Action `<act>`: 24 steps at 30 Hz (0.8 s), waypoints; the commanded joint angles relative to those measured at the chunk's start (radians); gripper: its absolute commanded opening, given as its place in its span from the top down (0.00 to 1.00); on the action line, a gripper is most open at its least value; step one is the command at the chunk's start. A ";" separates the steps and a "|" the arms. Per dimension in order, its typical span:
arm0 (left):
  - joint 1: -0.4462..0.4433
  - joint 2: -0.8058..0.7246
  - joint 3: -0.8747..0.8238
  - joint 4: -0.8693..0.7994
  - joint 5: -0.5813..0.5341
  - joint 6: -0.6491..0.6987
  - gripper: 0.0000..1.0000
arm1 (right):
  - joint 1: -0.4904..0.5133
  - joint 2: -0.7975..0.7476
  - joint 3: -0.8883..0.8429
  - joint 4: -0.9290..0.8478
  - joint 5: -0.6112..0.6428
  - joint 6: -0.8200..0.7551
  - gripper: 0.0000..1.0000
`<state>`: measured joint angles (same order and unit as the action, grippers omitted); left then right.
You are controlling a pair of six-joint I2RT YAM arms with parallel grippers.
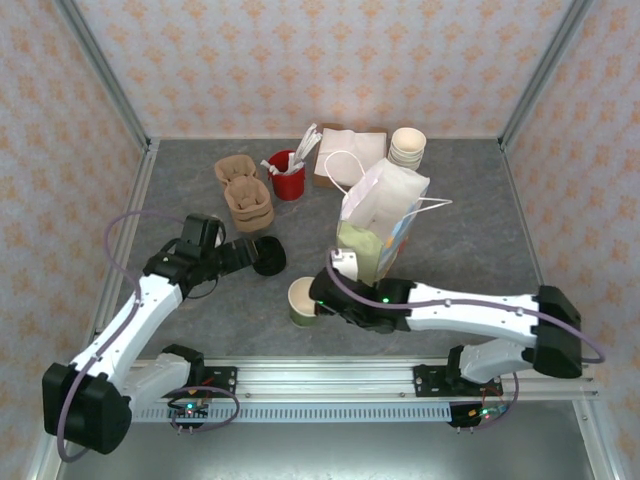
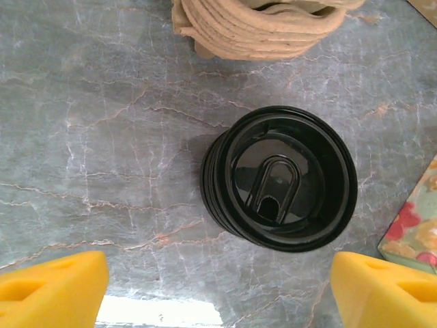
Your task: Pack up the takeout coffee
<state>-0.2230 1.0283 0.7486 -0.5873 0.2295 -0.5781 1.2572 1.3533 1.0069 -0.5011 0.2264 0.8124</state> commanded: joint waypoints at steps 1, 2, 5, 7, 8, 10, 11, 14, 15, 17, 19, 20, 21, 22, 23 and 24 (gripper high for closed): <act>-0.007 0.035 -0.008 0.061 0.005 -0.043 0.17 | 0.003 0.062 0.083 0.004 0.110 0.026 1.00; -0.007 0.051 -0.005 0.066 -0.001 -0.046 0.18 | -0.009 0.088 0.103 -0.018 0.113 0.036 1.00; -0.008 0.102 0.006 0.083 -0.006 -0.046 0.22 | -0.046 0.144 0.127 -0.038 0.091 0.043 1.00; -0.008 0.136 0.013 0.093 -0.008 -0.049 0.26 | -0.061 0.166 0.131 -0.043 0.097 0.045 1.00; -0.007 0.154 0.017 0.100 -0.009 -0.051 0.28 | -0.069 0.179 0.134 -0.044 0.096 0.043 1.00; -0.008 0.177 0.025 0.113 -0.003 -0.052 0.34 | -0.080 0.200 0.143 -0.056 0.104 0.041 1.00; -0.007 0.188 0.029 0.118 0.001 -0.056 0.37 | -0.085 0.211 0.149 -0.064 0.108 0.038 1.00; -0.007 0.207 0.036 0.133 0.012 -0.062 0.43 | -0.093 0.240 0.163 -0.080 0.122 0.022 1.00; -0.007 0.212 0.038 0.138 0.014 -0.063 0.44 | -0.095 0.245 0.165 -0.081 0.124 0.020 1.00; -0.007 0.230 0.040 0.148 0.017 -0.062 0.44 | -0.100 0.250 0.162 -0.084 0.135 0.019 1.00; -0.008 0.251 0.049 0.154 0.019 -0.062 0.44 | -0.112 0.254 0.158 -0.097 0.145 0.020 1.00; -0.007 0.260 0.051 0.158 0.023 -0.062 0.44 | -0.118 0.253 0.155 -0.102 0.147 0.018 1.00; -0.008 0.268 0.054 0.163 0.026 -0.062 0.44 | -0.123 0.251 0.154 -0.107 0.154 0.015 1.00; -0.008 0.275 0.054 0.167 0.030 -0.064 0.44 | -0.126 0.251 0.151 -0.111 0.160 0.013 1.00; -0.008 0.281 0.057 0.173 0.034 -0.063 0.45 | -0.131 0.249 0.150 -0.119 0.164 0.011 1.00; -0.008 0.288 0.056 0.177 0.036 -0.063 0.46 | -0.135 0.248 0.150 -0.124 0.165 0.008 1.00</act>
<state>-0.2230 1.3033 0.7761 -0.4400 0.2558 -0.6319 1.1336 1.6039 1.1412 -0.5747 0.3317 0.8337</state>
